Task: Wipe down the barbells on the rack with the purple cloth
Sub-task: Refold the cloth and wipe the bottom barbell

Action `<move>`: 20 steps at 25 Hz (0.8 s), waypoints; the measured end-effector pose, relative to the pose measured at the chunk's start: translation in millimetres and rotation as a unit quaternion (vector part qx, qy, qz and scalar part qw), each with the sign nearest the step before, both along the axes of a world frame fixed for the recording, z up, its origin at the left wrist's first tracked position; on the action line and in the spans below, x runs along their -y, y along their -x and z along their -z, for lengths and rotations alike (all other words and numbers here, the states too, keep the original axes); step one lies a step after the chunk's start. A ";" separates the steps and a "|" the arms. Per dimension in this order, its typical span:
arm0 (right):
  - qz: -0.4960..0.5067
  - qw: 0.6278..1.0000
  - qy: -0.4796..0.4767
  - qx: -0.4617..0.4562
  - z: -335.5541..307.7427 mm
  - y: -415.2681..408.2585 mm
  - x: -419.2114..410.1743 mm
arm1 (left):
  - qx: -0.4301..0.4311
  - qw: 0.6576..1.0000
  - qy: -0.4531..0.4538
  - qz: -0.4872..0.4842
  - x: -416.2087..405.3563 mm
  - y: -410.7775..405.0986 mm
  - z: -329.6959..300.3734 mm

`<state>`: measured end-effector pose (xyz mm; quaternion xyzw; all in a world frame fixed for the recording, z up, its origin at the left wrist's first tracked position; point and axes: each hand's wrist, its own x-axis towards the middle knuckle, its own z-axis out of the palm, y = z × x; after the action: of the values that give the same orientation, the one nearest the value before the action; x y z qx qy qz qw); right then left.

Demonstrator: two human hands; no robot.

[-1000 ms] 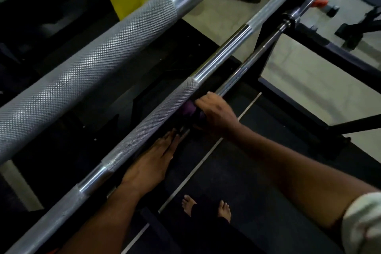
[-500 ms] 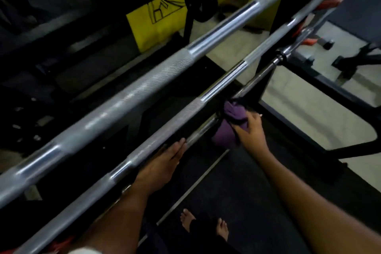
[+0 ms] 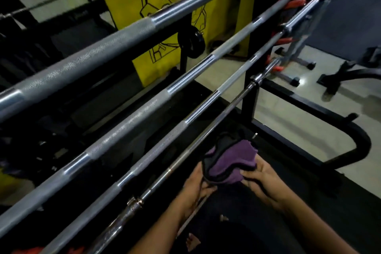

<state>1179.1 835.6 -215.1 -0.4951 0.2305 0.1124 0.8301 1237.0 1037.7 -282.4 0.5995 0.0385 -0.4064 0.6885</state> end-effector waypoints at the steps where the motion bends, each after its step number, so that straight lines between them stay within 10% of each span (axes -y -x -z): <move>1: -0.011 1.000 -0.027 0.008 -5.6 1.4 3.6 | -0.028 0.999 0.020 -0.029 0.6 -7.0 -6.4; 8: -0.098 0.927 -0.346 0.109 13.8 -26.8 59.7 | 0.215 0.972 -0.095 -0.006 5.8 -72.4 -70.8; 12: -0.197 0.974 -0.044 0.107 21.2 -68.4 71.0 | 0.428 0.885 -0.165 0.080 27.6 -98.6 -91.2; 18: -0.272 0.876 0.375 0.134 16.1 -104.9 47.7 | 0.545 0.789 -0.230 0.168 58.0 -98.5 -79.0; 20: -0.295 0.864 0.389 0.121 20.1 -110.9 46.9 | 0.493 0.831 -0.188 0.175 64.7 -99.2 -75.9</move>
<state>1289.9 788.7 -235.2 -0.8322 -0.0036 0.1929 0.5198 1336.2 973.0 -206.4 0.8349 -0.3361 -0.1552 0.4072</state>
